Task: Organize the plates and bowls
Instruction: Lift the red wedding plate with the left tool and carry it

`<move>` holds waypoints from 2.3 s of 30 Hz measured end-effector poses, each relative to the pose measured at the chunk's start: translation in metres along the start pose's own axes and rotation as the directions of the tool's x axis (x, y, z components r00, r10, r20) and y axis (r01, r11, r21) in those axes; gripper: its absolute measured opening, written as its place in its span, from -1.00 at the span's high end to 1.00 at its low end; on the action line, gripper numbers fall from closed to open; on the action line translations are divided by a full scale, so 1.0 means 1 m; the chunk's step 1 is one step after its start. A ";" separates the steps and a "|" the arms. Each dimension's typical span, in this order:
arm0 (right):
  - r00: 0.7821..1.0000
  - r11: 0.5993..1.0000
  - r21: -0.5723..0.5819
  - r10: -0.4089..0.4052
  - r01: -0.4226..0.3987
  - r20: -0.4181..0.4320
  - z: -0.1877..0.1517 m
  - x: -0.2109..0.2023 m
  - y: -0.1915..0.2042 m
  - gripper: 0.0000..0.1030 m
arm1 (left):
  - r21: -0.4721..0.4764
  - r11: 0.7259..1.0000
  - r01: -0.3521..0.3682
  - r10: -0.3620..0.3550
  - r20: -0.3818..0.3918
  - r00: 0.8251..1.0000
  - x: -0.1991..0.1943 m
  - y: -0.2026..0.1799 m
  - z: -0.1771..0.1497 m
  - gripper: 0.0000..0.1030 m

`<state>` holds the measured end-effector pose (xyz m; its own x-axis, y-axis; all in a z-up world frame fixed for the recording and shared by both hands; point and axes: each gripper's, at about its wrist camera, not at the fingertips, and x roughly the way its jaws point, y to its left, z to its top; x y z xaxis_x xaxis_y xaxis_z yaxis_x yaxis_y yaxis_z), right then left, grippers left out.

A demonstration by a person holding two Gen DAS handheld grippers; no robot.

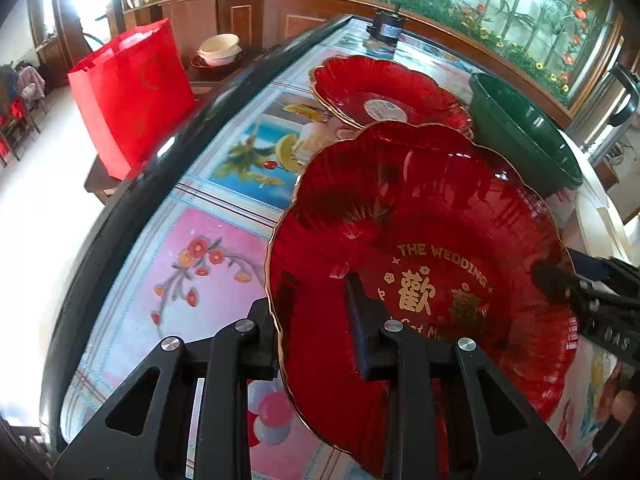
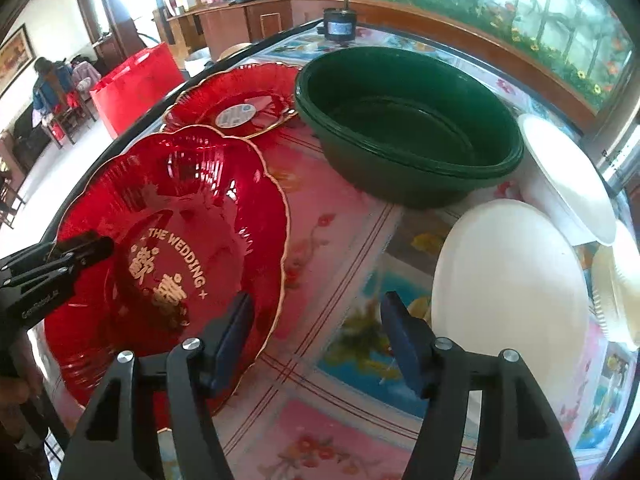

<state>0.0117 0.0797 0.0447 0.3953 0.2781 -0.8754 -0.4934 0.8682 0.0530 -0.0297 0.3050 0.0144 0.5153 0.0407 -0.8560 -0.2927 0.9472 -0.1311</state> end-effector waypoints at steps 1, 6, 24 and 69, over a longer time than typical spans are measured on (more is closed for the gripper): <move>1.000 1.000 0.010 0.017 -0.017 0.002 0.001 -0.001 0.000 0.16 | 0.004 1.000 0.006 -0.006 -0.001 1.000 0.000 -0.001 0.000 0.49; 1.000 0.999 -0.053 -0.012 0.012 0.012 0.004 -0.005 0.012 0.79 | 0.017 1.000 0.009 -0.009 -0.003 1.000 0.002 -0.004 0.000 0.49; 0.998 0.994 -0.108 0.034 -0.027 0.061 0.003 -0.027 0.046 0.71 | 0.004 1.000 0.019 -0.020 0.015 1.000 -0.027 0.023 -0.012 0.49; 0.987 0.972 -0.173 0.157 -0.159 -0.023 -0.042 -0.015 0.093 0.16 | -0.024 0.996 -0.082 0.084 0.083 0.993 -0.056 0.073 -0.053 -0.10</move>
<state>-0.0730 0.1388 0.0429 0.2949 0.4017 -0.8670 -0.6762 0.7288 0.1076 -0.1229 0.3549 0.0264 0.5539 0.1460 -0.8197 -0.3529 0.9328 -0.0724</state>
